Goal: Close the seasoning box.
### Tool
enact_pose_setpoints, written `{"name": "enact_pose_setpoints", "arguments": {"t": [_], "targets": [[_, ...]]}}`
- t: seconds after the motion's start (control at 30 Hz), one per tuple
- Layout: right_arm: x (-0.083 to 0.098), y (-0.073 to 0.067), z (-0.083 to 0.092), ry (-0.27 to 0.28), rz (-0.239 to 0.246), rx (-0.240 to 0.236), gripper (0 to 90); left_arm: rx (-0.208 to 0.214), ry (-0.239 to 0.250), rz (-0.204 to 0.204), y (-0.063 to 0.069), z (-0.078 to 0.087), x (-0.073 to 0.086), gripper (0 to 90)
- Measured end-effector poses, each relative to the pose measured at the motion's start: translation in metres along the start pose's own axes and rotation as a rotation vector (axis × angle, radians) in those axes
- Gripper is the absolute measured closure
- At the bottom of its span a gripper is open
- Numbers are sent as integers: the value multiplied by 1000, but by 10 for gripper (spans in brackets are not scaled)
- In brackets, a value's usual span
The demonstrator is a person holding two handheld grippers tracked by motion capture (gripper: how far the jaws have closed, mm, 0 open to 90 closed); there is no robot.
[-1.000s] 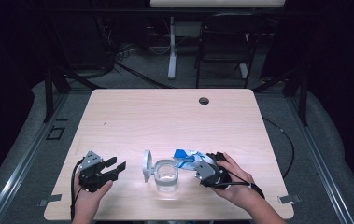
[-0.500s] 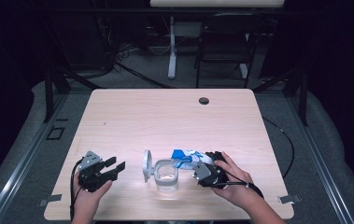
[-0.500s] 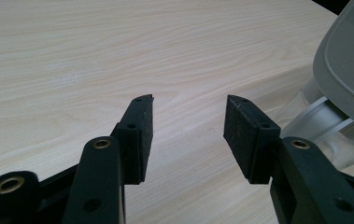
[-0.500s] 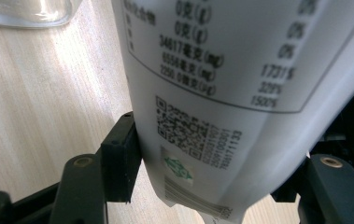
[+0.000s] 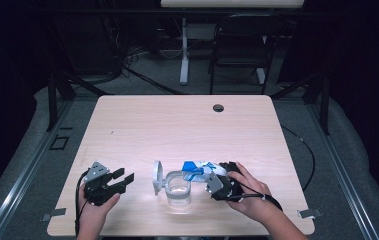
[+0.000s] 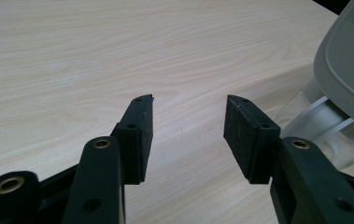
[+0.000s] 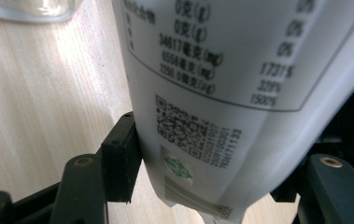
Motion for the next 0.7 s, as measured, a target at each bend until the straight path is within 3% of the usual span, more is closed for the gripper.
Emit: {"name": "enact_pose_setpoints", "arguments": {"t": [0.7], "targets": [[-5,6,4,-36,96,48,392,-7,9,11,-1,-1,0,525]]}}
Point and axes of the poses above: each handheld gripper's, and its own axes: z roughly backward along the jaws, x roughly out of its underside, y roughly to its right, the point moved 9 cm from there along -z, roughly forward along the jaws, and after that the axes turned 8 degrees about -x, right-handed, at the moved point
